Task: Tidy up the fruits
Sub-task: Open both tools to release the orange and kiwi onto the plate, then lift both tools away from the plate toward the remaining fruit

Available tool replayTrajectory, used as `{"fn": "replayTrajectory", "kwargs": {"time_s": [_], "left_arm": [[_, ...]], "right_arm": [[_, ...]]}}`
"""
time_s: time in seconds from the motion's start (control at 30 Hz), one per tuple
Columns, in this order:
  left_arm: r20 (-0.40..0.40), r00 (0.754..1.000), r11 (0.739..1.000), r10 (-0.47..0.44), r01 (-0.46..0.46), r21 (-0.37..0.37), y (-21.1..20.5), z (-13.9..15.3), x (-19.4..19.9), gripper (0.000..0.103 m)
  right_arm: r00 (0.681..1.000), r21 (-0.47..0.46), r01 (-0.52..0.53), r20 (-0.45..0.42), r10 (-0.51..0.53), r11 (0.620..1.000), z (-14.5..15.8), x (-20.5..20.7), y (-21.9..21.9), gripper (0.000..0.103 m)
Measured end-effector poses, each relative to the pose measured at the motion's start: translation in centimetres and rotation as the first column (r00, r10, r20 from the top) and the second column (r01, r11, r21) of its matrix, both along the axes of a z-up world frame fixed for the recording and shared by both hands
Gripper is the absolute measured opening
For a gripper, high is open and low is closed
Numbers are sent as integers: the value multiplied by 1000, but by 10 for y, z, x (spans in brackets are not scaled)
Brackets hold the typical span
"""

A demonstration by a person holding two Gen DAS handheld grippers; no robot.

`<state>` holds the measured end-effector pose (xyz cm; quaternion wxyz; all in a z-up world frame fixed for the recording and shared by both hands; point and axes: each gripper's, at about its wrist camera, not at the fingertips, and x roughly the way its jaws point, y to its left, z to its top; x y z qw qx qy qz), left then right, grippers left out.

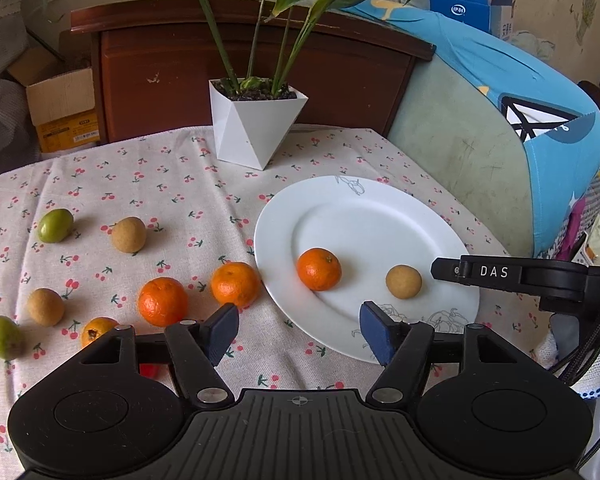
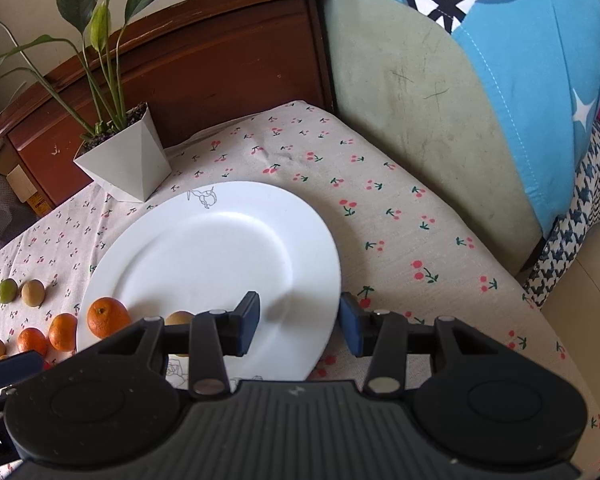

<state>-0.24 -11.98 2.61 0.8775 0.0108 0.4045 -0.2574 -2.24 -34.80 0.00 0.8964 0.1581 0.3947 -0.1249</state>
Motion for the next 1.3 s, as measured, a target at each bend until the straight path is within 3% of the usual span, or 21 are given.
{"fn": "replayTrajectory", "kwargs": {"time_s": [0.27,0.4,0.8,1.13,1.3], "left_arm": [[23,999,1000,30,-30,4,40,25,-7,67],[50,996,997,75,-76,16,65,36,-6,68],[98,980,979,173,-182,90,123,37,5,68],[101,979,959,178,-196,206,153,16,11,64],[99,977,958,187,-204,202,162,9,16,64]], "right_arm": [[998,16,50,33,-51,999,21,-12,7,45],[996,43,22,84,-26,999,39,-21,23,45],[977,139,-207,90,196,968,43,-36,106,45],[917,179,-398,105,384,900,33,-33,163,45],[891,199,-454,92,445,868,23,-30,179,45]]}}
